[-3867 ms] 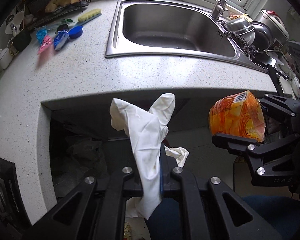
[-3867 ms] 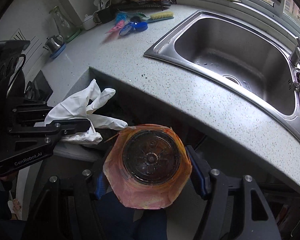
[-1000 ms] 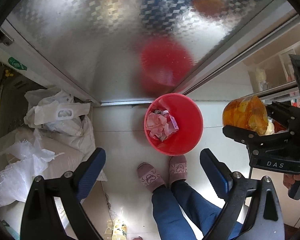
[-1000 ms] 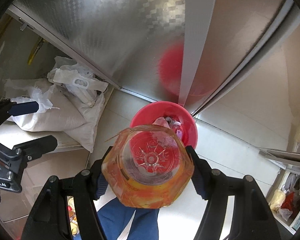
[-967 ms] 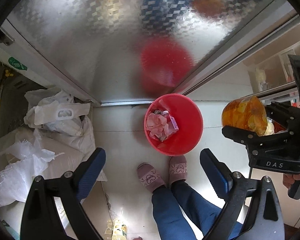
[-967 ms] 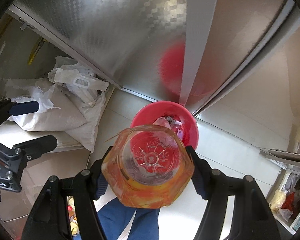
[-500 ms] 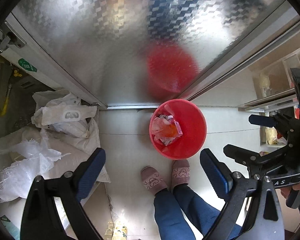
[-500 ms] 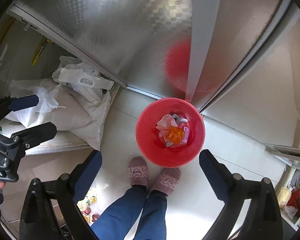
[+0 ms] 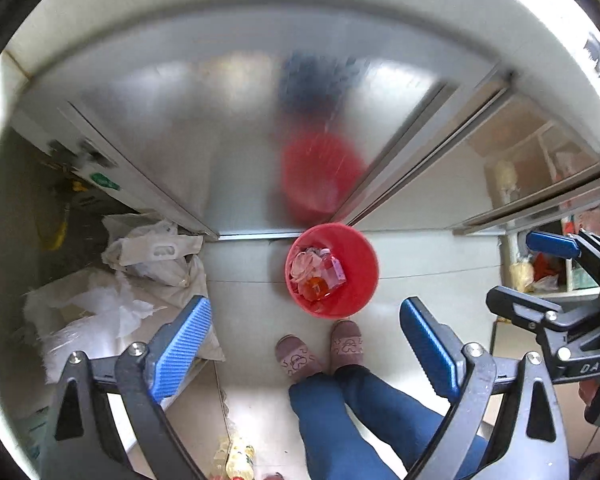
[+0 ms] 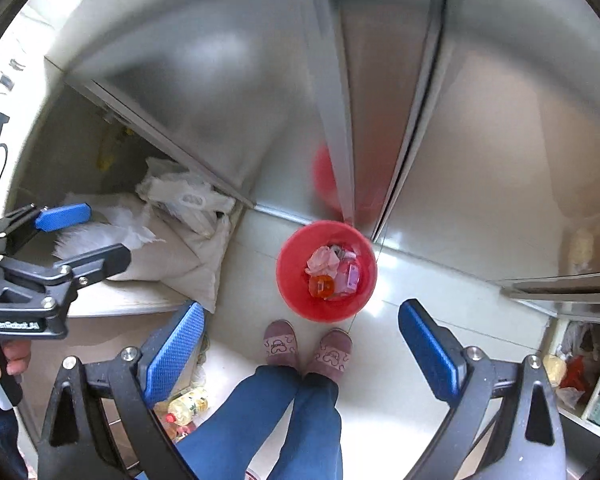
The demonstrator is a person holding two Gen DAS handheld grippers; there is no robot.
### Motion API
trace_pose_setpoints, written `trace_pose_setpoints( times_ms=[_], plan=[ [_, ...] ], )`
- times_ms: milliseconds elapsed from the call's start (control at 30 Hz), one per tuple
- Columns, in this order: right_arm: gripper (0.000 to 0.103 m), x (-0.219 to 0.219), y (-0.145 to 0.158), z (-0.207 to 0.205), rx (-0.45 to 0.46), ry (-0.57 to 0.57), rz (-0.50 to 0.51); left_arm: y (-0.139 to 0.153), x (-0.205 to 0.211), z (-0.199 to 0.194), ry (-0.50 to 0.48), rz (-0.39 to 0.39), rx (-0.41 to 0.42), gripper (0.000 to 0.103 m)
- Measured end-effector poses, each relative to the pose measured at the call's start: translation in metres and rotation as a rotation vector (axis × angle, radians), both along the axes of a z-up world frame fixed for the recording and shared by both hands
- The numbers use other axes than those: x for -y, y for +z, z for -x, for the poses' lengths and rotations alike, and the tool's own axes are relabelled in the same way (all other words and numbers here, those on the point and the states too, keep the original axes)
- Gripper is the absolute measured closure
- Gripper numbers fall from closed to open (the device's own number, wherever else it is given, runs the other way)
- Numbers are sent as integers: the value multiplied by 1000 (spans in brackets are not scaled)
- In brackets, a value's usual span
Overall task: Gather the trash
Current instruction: 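Raise both tools back up to the counter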
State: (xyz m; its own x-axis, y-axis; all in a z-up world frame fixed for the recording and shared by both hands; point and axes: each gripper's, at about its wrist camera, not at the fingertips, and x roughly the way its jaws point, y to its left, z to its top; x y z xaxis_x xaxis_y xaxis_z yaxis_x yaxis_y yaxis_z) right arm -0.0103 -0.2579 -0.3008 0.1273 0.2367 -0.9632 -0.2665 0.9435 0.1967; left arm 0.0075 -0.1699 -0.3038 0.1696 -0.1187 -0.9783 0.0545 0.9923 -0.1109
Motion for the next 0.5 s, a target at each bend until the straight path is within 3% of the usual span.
trace_pose_setpoints(
  times_ms=[233,500],
  plan=[
    [4,-9,97,2,94,31,-19,93,5,11,5,7,71,9],
    [2,-8,176,-4,234,69,-59,180,-4,13,50,-18,211,9]
  ],
)
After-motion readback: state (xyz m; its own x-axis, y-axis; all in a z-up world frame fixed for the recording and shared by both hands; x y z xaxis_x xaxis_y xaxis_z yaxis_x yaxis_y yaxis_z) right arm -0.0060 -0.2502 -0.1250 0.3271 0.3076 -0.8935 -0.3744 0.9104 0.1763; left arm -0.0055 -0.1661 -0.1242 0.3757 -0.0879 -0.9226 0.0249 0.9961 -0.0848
